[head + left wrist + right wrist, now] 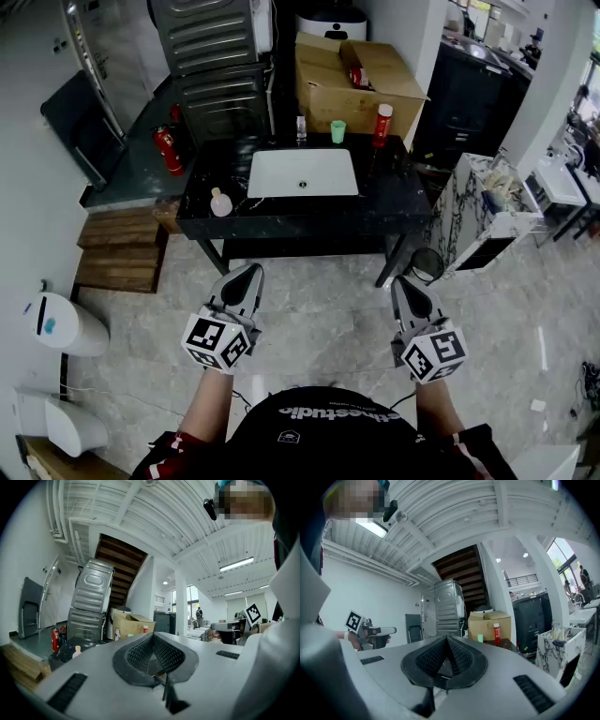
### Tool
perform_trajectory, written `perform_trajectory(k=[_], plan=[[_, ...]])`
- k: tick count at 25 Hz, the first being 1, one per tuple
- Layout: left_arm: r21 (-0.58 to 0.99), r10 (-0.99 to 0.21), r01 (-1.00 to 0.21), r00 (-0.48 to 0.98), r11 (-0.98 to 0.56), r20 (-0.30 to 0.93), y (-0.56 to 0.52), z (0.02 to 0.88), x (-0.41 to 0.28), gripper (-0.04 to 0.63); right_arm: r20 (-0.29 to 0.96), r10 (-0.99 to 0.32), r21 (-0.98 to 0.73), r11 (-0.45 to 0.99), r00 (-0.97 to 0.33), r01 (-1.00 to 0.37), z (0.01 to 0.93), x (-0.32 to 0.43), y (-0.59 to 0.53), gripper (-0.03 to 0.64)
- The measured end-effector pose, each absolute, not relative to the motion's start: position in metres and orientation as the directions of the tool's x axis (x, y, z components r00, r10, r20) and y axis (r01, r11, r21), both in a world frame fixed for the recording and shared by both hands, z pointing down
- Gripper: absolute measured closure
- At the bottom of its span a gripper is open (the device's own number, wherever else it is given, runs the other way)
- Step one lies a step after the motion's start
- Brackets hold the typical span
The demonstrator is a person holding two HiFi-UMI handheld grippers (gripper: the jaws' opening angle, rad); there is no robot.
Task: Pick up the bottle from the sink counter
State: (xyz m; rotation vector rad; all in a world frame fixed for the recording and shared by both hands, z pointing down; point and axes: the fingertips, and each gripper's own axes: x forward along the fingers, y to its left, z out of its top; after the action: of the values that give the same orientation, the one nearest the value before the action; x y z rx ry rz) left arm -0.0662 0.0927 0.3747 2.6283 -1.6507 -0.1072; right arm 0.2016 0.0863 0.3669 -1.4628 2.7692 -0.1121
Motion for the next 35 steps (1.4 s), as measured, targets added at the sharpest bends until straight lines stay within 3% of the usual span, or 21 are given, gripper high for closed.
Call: perform_trajectory(k=[19,26,32,35], plan=[[0.053,-0.916,-0.915,0.400,-0.401,-0.024,0.095,0.379,-0.068,0.580,-0.017,-0.812,-0.090,0.582,-0.583,-0.808,0.361,0.202,0.085,0.579],[0.063,-0.928,-0.926,0.373,-0.372,-0.010,0.087,0.388,-0.055,0.580,0.019,-0.795,-0.080,0.604,-0.607,-0.793,0.371,0.218,0.081,0.579],[-0.064,-0.941,-0.940,0.337,-0.335,-0.018,0.084,0.384,-0.035,0.580,0.025,-0.771,-0.077,0.633,-0.637,-0.770,0.376,0.238,0.069,0.578],[-0.040,-0.948,-0.947,0.318,-0.317,-0.001,0.080,0.392,-0.038,0.580,0.025,-0.762,-0.089,0.643,-0.647,-0.761,0.380,0.240,0.061,0.578]])
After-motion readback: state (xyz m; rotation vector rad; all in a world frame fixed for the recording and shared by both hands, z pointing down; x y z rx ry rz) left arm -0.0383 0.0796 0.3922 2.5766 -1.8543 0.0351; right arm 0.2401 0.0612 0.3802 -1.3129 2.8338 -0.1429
